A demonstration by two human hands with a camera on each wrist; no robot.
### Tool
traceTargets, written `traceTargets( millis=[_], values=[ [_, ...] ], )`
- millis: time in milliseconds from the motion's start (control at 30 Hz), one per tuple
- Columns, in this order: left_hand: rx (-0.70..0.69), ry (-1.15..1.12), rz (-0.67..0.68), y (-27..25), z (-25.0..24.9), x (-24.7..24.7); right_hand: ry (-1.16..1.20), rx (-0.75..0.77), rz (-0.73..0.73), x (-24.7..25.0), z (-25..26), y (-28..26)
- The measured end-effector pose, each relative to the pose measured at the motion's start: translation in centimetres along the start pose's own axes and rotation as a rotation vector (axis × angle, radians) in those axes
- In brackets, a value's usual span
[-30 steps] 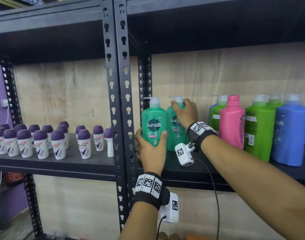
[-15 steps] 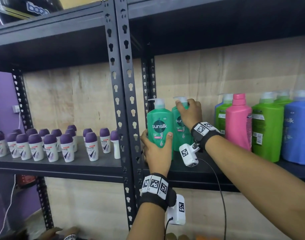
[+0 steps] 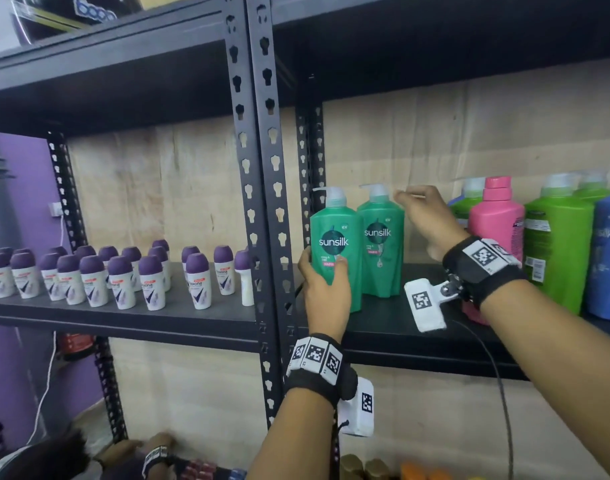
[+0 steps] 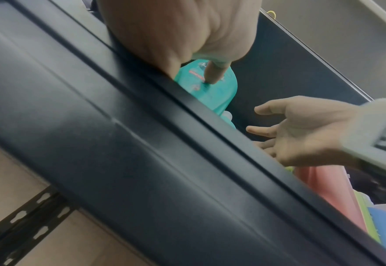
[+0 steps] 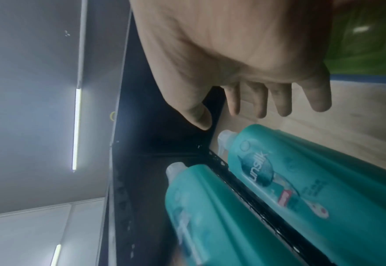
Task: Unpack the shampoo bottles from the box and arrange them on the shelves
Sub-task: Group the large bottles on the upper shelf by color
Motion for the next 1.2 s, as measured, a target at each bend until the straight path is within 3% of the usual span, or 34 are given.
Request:
traceTargets(
  millis=[367, 433, 500, 767, 1200],
  values=[
    [0.049, 0.017, 0.288, -0.7, 0.4, -2.4, -0.067, -0.040, 0.215, -1.1, -6.2, -10.1],
    [0.052, 0.036, 0.327, -0.7, 0.5, -2.7, -0.151, 0.010, 0.223, -1.2, -6.8, -10.9],
    [0.050, 0.040, 0.363, -0.7, 0.6, -3.0, -0.197, 0.061, 0.217, -1.1, -6.9, -11.2],
    [-0.020, 0.111, 0.497, -1.5, 0.2, -4.4, -0.124, 0.010, 0.210, -0.2, -8.0, -11.0],
    [-0.017, 0.352, 0.599, -2.5, 0.7, -5.2, -0.358, 0.107, 0.161, 0.4, -7.3, -11.9]
  ],
)
Point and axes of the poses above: each hand's wrist, its own y-axis towards the middle knuckle, its own x-axis out of the back of the hand, z = x × y, the point moved 10 cm from there along y, towards the middle knuckle, and after that the axes turned 6 degrees about -z, right-handed, at the moved point
